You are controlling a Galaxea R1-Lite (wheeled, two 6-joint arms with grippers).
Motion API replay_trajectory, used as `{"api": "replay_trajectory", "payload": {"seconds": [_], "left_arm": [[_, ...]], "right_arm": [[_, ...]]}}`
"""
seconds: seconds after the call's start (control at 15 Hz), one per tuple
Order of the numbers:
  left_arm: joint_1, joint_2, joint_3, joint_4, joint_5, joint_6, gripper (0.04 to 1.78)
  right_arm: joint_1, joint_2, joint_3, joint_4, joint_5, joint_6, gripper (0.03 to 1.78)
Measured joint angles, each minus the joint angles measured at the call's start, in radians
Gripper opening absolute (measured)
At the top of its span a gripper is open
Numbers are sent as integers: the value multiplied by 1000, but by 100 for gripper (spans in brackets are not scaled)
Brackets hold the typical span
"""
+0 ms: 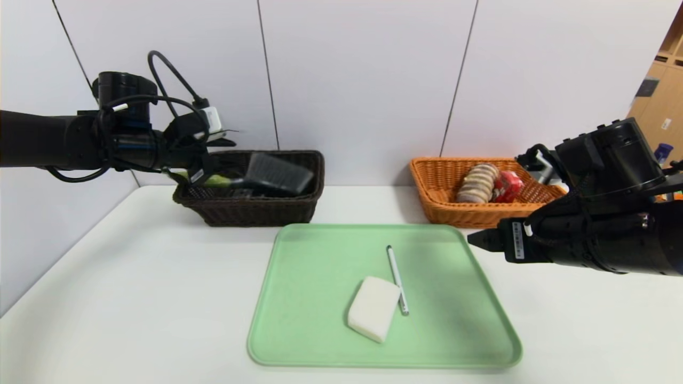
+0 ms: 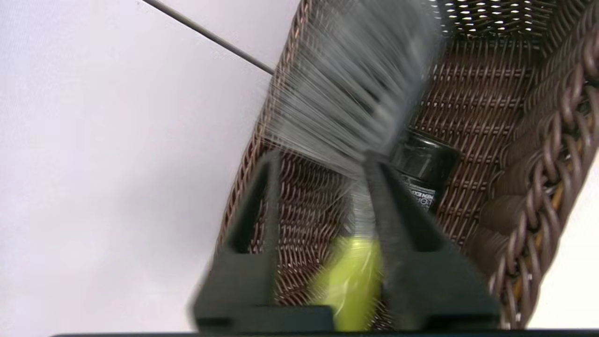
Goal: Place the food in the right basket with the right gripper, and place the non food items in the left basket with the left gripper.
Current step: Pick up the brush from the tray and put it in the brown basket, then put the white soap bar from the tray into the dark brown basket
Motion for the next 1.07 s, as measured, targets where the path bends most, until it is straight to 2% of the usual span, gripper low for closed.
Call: {"api": "replay_trajectory", "payload": {"seconds": [0.13, 0.4, 0.53, 0.67, 0.73, 0.87, 1.07], "left_arm": [[-1, -5, 2, 0, -1, 0, 95], [-3, -20, -27, 4, -1, -30, 125], [-27, -44, -80, 30, 7, -153, 135], [-84, -86, -123, 76, 59, -382, 143], [-134, -111, -132, 91, 112, -521, 147], [-310, -162, -139, 119, 271, -840, 152], [-600, -211, -110, 234, 606, -1218, 158]], "right_arm": [[0, 0, 0, 0, 0, 0, 171], [0, -5, 3, 0, 0, 0, 171], [0, -11, 10, 0, 1, 0, 171], [0, -16, 13, 0, 0, 1, 171], [-2, -16, 15, 0, 0, 1, 171], [-4, -17, 17, -1, 0, 2, 171], [-5, -32, 26, -1, -1, 2, 171]]}}
